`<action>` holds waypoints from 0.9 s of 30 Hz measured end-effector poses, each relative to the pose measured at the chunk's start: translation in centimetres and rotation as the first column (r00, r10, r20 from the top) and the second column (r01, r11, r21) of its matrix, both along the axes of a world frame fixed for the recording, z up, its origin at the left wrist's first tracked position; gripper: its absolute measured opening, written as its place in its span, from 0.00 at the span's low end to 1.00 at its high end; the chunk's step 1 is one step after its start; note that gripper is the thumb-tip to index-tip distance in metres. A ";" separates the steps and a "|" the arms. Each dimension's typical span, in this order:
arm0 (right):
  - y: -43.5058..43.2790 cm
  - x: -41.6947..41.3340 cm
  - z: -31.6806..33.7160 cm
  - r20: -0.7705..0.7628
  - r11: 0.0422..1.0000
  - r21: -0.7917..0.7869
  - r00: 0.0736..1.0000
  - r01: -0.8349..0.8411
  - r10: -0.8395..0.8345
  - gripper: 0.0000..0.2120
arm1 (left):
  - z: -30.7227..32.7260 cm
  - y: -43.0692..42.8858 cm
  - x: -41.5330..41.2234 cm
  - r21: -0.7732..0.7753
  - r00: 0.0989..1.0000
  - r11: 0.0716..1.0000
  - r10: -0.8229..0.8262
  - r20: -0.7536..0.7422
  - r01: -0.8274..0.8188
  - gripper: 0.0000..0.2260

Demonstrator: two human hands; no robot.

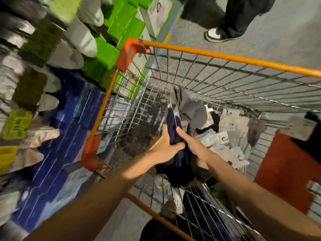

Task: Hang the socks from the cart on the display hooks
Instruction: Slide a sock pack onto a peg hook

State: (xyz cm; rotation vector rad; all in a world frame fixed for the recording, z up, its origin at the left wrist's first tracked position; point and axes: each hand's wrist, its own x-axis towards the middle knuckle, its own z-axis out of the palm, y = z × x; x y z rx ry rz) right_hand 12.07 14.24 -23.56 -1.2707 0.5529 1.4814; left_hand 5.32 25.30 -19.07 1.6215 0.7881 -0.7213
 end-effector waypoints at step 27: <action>-2.9 -15.0 38.0 0.625 0.905 0.321 0.781 -0.280 0.020 0.15 | 34.5 -1.1 -17.5 -0.167 0.534 0.771 0.563 0.631 -0.615 0.13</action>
